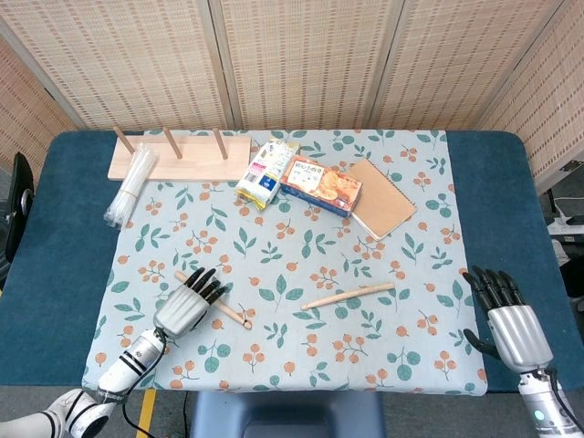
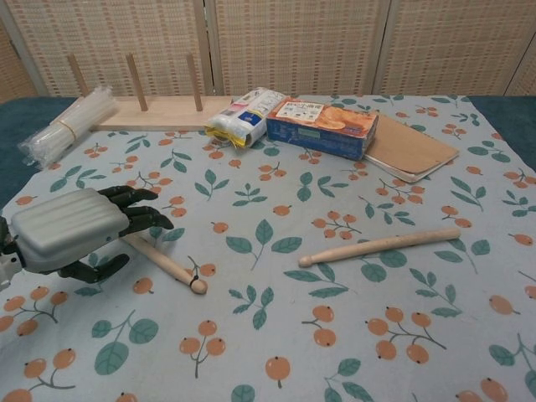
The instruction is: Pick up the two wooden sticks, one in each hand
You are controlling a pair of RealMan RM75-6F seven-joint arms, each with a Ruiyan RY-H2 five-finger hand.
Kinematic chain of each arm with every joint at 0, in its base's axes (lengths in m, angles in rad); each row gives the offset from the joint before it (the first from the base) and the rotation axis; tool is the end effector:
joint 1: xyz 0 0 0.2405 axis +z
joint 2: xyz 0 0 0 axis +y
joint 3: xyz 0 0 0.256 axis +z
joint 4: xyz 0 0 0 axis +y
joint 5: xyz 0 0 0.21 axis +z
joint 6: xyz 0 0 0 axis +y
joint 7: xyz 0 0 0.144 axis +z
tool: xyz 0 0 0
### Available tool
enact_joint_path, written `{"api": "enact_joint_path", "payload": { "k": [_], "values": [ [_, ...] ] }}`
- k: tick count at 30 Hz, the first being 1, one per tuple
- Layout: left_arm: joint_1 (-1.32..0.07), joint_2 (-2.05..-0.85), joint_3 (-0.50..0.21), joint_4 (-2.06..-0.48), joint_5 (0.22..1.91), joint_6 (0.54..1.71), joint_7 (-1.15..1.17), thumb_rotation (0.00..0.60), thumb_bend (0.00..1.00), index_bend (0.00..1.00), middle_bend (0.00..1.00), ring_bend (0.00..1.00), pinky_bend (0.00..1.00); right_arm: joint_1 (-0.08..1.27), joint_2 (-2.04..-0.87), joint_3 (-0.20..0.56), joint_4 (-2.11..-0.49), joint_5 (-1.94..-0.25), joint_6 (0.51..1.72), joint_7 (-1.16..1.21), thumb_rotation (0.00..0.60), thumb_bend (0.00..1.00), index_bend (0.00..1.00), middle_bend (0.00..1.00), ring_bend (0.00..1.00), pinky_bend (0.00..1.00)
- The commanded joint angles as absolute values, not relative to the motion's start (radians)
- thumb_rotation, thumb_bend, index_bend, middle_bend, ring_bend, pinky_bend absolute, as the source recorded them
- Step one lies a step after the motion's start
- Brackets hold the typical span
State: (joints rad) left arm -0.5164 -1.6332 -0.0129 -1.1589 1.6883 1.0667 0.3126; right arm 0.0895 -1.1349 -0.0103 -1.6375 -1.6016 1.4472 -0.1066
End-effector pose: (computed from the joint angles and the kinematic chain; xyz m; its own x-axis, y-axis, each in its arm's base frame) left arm -0.2299 0.2784 -0.0415 0.7450 0.0512 0.6651 0.5539 -0.6032 -0.5739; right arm -0.2970 -0.1677 0.1333 0.4680 -0.0880 0.8794 -0.8811 -0.1234 0.4566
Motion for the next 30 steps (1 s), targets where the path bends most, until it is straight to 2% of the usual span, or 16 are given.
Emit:
{"api": "enact_joint_path", "payload": {
  "k": [1,9,22,30],
  "values": [
    [-0.526,-1.645,-0.002,-1.126,1.700,1.088,0.299,0.600,0.54,0.18,0.26,0.06,0.11,0.091,-1.134,-0.013,-1.641,-1.601,1.441,-0.106,0.600,0.15,0.00,0.00,0.00,0.00],
    [-0.530,-1.650,0.016,-1.080,1.696,1.103,0.324,0.600,0.54,0.26,0.33,0.10,0.12,0.092,-1.129,-0.018,-1.649,-1.603,1.435,-0.102,0.600,0.15,0.00,0.00,0.00,0.00],
    [-0.532,-1.641,0.025,-1.089,1.672,1.112,0.389,0.600,0.47,0.24,0.35,0.13,0.15,0.091,-1.127,-0.022,-1.652,-1.611,1.438,-0.100,0.600,0.15,0.00,0.00,0.00,0.00],
    [-0.535,-1.658,0.032,-1.056,1.690,1.141,0.412,0.600,0.47,0.36,0.46,0.20,0.17,0.090,-1.123,-0.025,-1.656,-1.619,1.440,-0.093,0.600,0.15,0.00,0.00,0.00,0.00]
  ]
}}
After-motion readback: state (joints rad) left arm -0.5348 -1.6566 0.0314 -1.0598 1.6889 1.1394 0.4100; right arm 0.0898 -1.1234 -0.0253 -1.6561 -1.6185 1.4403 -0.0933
